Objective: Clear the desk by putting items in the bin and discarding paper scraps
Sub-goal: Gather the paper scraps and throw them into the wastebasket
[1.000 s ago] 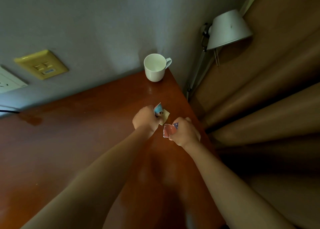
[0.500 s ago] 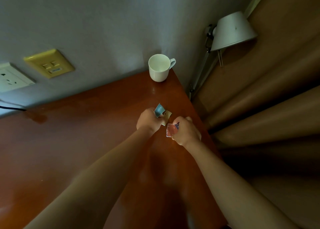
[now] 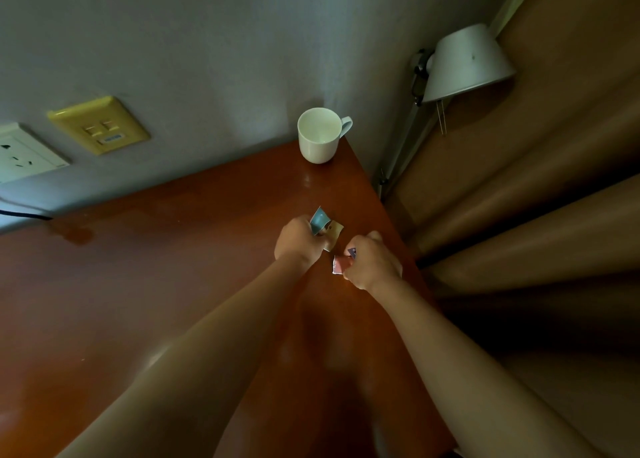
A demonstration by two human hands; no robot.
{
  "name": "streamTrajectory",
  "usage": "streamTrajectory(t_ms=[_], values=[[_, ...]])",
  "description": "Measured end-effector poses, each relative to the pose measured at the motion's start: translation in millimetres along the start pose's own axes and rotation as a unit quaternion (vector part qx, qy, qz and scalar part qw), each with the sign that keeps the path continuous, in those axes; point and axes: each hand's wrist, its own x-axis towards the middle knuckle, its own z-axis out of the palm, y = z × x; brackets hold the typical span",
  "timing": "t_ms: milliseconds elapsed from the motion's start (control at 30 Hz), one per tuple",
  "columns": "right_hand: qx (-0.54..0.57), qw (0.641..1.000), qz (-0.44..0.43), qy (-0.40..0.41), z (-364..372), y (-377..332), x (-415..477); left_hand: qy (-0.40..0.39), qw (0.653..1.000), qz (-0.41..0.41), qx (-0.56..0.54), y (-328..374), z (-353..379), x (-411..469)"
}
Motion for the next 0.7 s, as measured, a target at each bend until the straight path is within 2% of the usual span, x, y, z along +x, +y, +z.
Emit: streamTrajectory(t_ms=[133,300,367,433,467,533,600,700], values=[[-0.040,0.999,-0.034,0.008,0,-2,-1,0.000,1.000,0.005,-0.011,-2,-1,-1],[-0.063,0.997,-0.031,0.033,5,2,-8,-0.012,0.994,0.009,-0.108,-5,-8,-18],[-0.031,0.999,-0.009,0.017,7,5,-14,-0.031,0.985,-0.012,-0.168,-6,-11,-30],[0.089,0.996,0.020,-0.016,8,5,-22,-0.045,0.970,-0.049,-0.233,-10,-14,-46],[0.182,0.982,0.034,-0.033,8,3,-29,-0.046,0.961,-0.068,-0.266,-13,-16,-55],[0.355,0.929,0.074,-0.071,4,-2,-45,-0.044,0.936,-0.098,-0.334,-20,-19,-73],[0.461,0.874,0.109,-0.105,1,-5,-62,-0.030,0.911,-0.124,-0.392,-27,-23,-92],[0.568,0.803,0.117,-0.140,2,-9,-82,-0.005,0.873,-0.148,-0.465,-36,-33,-118]])
